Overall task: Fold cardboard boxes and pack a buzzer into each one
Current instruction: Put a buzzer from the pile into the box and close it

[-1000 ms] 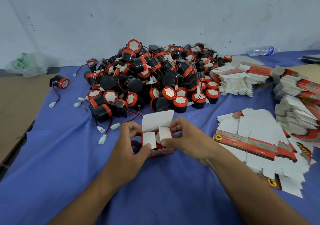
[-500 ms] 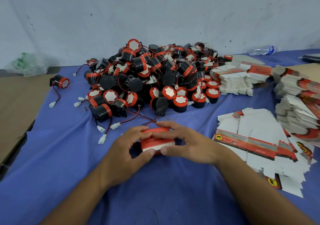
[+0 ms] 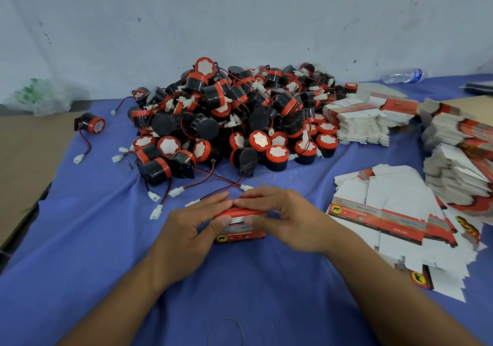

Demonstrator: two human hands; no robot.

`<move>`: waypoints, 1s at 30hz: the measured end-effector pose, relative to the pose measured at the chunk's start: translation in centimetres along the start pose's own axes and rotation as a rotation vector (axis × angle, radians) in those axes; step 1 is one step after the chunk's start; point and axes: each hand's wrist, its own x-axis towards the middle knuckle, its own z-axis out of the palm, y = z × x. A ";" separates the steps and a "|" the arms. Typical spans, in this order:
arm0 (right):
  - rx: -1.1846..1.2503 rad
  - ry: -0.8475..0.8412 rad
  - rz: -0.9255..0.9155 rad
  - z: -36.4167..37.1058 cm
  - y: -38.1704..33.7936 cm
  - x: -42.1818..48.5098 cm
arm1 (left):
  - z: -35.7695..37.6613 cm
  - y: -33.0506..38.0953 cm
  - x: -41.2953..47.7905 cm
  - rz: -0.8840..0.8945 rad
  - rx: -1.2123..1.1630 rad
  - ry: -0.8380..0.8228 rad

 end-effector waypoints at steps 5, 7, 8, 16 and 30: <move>-0.104 -0.004 -0.089 0.5 0.1 -0.3 | -0.3 0.3 0.1 0.011 0.016 -0.020; -0.151 0.011 -0.125 0.7 0.1 -0.4 | -0.4 0.4 0.1 0.020 0.036 -0.037; -0.179 0.015 -0.135 0.9 0.1 -0.4 | -0.5 0.4 0.1 0.031 0.061 -0.045; -0.431 0.046 -0.216 1.5 0.0 -0.4 | -1.3 0.6 0.2 0.160 0.344 -0.174; 0.342 0.020 0.201 2.3 1.1 0.7 | -1.2 -0.5 -0.6 0.217 0.294 -0.247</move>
